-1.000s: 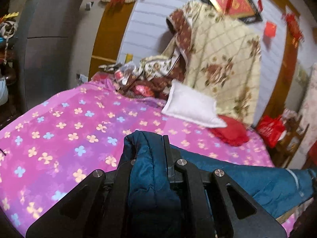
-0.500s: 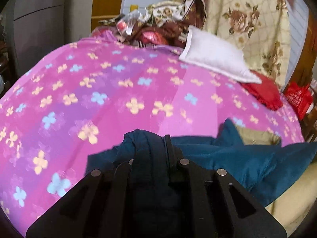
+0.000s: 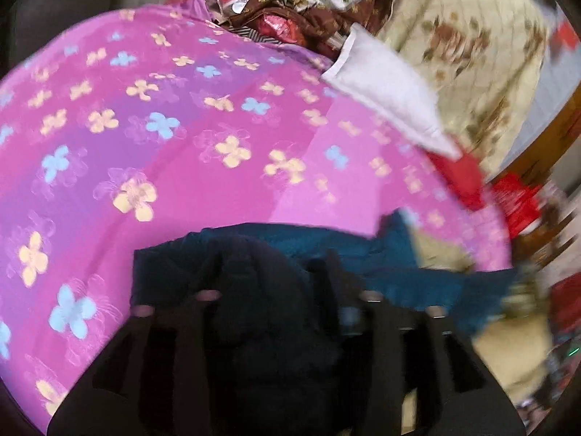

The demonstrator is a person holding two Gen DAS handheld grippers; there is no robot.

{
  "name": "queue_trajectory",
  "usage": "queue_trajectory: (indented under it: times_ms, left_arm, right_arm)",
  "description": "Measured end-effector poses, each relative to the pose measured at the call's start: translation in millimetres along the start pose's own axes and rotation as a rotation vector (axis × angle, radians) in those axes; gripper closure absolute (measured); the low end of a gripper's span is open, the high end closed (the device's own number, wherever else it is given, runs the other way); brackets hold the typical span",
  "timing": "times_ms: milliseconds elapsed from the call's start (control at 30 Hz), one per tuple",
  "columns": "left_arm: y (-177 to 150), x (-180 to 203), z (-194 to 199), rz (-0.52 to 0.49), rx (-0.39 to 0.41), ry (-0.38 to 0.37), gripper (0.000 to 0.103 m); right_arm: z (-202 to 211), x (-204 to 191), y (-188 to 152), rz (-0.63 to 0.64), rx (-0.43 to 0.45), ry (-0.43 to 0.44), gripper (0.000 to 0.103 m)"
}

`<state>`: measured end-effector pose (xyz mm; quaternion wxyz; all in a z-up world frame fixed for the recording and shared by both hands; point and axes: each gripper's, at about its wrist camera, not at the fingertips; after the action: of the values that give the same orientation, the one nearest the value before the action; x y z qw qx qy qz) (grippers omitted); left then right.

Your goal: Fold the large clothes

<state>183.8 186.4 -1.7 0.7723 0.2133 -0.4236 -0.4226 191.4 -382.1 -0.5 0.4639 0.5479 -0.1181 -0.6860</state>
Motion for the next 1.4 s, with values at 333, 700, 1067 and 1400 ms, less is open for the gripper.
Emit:
queue_trajectory:
  times_ms: [333, 700, 1067, 1400]
  left_arm:
    - [23.1, 11.9, 82.0, -0.010, 0.315, -0.018, 0.024]
    - [9.1, 30.4, 70.7, -0.118, 0.291, 0.015, 0.024]
    - [3.6, 40.2, 60.1, -0.159, 0.249, 0.019, 0.024]
    - [-7.1, 49.0, 48.2, -0.201, 0.194, 0.039, 0.024]
  right_arm:
    - [71.4, -58.4, 3.3, 0.263, 0.206, 0.110, 0.017]
    - [62.9, -67.4, -15.5, 0.421, 0.178, 0.076, 0.017]
    - [52.3, -85.2, -27.0, 0.481, 0.152, 0.083, 0.017]
    - [48.4, -85.3, -29.7, 0.471, 0.133, 0.069, 0.017]
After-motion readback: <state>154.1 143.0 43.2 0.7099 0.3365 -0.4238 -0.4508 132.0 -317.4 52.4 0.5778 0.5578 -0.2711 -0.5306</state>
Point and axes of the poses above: each gripper's, at about its wrist camera, not at the fingertips, and z roughly against the way its jaws point, x to its right, y to its top, and after that the axes turned 15 degrees about x, right-handed
